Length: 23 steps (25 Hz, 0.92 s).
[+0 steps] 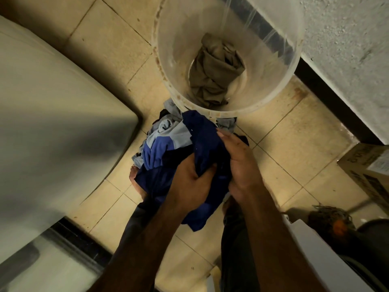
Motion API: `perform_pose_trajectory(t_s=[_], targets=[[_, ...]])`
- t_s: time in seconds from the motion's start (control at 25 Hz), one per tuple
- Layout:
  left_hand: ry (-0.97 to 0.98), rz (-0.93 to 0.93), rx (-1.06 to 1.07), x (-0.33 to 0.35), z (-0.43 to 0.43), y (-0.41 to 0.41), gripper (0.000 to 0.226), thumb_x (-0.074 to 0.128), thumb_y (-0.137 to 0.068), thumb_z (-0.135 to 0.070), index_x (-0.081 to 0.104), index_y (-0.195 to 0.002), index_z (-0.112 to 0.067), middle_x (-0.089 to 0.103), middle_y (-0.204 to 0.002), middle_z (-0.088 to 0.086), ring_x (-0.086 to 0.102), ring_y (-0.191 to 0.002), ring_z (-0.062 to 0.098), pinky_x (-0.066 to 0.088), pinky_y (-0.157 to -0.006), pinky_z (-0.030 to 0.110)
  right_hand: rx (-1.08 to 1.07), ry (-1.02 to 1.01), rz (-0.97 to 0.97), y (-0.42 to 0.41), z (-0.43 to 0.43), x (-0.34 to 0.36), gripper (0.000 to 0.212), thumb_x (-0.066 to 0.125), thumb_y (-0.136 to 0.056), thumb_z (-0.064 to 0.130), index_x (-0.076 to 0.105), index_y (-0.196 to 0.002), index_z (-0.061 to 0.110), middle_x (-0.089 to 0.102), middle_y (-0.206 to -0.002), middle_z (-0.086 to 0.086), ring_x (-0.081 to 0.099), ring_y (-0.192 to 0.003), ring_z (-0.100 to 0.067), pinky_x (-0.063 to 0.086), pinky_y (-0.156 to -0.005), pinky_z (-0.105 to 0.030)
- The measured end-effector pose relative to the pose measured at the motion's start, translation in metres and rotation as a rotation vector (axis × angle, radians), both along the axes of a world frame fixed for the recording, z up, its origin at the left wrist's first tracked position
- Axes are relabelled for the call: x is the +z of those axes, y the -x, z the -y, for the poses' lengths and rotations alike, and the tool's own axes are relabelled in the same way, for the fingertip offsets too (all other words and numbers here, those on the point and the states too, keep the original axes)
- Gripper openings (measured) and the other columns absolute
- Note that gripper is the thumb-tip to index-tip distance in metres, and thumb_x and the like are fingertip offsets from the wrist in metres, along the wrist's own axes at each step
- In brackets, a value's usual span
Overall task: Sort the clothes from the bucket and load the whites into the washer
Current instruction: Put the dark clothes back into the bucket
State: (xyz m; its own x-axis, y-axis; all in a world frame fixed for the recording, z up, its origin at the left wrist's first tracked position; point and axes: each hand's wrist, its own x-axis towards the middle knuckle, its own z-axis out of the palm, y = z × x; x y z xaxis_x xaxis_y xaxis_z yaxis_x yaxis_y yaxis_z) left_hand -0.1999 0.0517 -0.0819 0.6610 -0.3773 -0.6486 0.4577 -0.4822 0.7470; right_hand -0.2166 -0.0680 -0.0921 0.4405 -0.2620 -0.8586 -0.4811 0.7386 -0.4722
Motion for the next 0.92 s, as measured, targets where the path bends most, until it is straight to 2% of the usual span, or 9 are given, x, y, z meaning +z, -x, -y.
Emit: perform_pose_trajectory(t_s=[0.12,0.24,0.36,0.48,0.6,0.68,0.76,0.84,0.92], targets=[[0.132,-0.104,0.090,0.016,0.017,-0.012,0.035,0.059,-0.093,0.005,0.063,-0.125,-0.009,0.072,-0.117,0.012,0.069,-0.110,0.026,0.055,-0.099,0.048,-0.089,0.101,0.199,-0.003,0.013,0.029,0.031,0.061,-0.082,0.010,0.076,-0.107,0.020,0.079,-0.107,-0.008,0.075,-0.096,-0.021,0.060,-0.077,-0.027],[0.206,-0.180,0.159,0.027,0.022,-0.018,0.044,0.059,-0.091,0.007,0.061,-0.130,-0.013,0.071,-0.123,0.008,0.068,-0.116,0.021,0.054,-0.103,0.042,-0.142,0.142,0.348,-0.018,0.035,0.043,0.041,0.050,-0.081,-0.005,0.071,-0.113,0.011,0.077,-0.110,-0.008,0.073,-0.102,-0.023,0.059,-0.083,-0.031],[0.197,-0.244,0.197,0.029,0.024,-0.022,0.039,0.059,-0.094,0.005,0.061,-0.130,-0.009,0.072,-0.122,0.010,0.068,-0.115,0.024,0.052,-0.105,0.048,-0.138,0.175,0.435,-0.044,0.050,0.048,0.046,0.045,-0.080,-0.010,0.062,-0.120,0.004,0.072,-0.113,-0.012,0.068,-0.108,-0.027,0.057,-0.090,-0.037],[0.208,-0.270,0.228,0.031,0.028,-0.026,0.033,0.062,-0.093,0.003,0.066,-0.120,-0.015,0.074,-0.117,0.007,0.069,-0.112,0.023,0.053,-0.103,0.044,-0.198,0.161,0.440,-0.058,0.056,0.053,0.049,0.047,-0.083,-0.007,0.056,-0.130,0.001,0.068,-0.119,-0.010,0.066,-0.114,-0.026,0.055,-0.098,-0.036],[0.234,-0.312,0.217,0.033,0.028,-0.023,0.029,0.060,-0.092,0.005,0.069,-0.111,-0.015,0.075,-0.111,0.006,0.070,-0.109,0.024,0.056,-0.099,0.037,-0.249,0.127,0.557,-0.053,0.065,0.058,0.035,0.052,-0.086,0.006,0.065,-0.118,0.003,0.064,-0.125,-0.016,0.055,-0.130,-0.037,0.041,-0.117,-0.046],[0.225,-0.341,0.209,0.033,0.027,-0.018,0.028,0.059,-0.093,0.005,0.068,-0.115,-0.010,0.074,-0.114,0.011,0.070,-0.110,0.026,0.055,-0.100,0.039,-0.271,0.133,0.616,-0.052,0.067,0.058,0.026,0.054,-0.091,0.010,0.071,-0.110,0.005,0.067,-0.119,-0.014,0.058,-0.126,-0.033,0.041,-0.116,-0.042],[0.223,-0.368,0.229,0.032,0.028,-0.017,0.026,0.059,-0.094,0.002,0.068,-0.116,-0.009,0.074,-0.115,0.012,0.070,-0.109,0.026,0.056,-0.099,0.039,-0.243,0.123,0.495,-0.058,0.063,0.049,0.027,0.058,-0.095,0.012,0.071,-0.116,0.001,0.070,-0.122,-0.015,0.060,-0.126,-0.032,0.043,-0.115,-0.043],[0.213,-0.388,0.270,0.031,0.033,-0.022,0.020,0.062,-0.096,-0.007,0.070,-0.112,-0.015,0.077,-0.109,0.006,0.073,-0.103,0.021,0.059,-0.090,0.033,-0.082,0.238,0.153,-0.065,0.056,0.033,0.032,0.066,-0.094,0.017,0.069,-0.124,0.004,0.071,-0.124,-0.013,0.065,-0.121,-0.030,0.049,-0.110,-0.045],[0.194,-0.401,0.312,0.028,0.038,-0.030,0.014,0.064,-0.096,-0.013,0.071,-0.105,-0.022,0.079,-0.101,-0.004,0.075,-0.095,0.014,0.060,-0.077,0.022,0.058,0.416,-0.151,-0.062,0.052,0.015,0.032,0.071,-0.092,0.023,0.071,-0.122,0.013,0.074,-0.114,-0.004,0.069,-0.109,-0.018,0.055,-0.101,-0.038]])
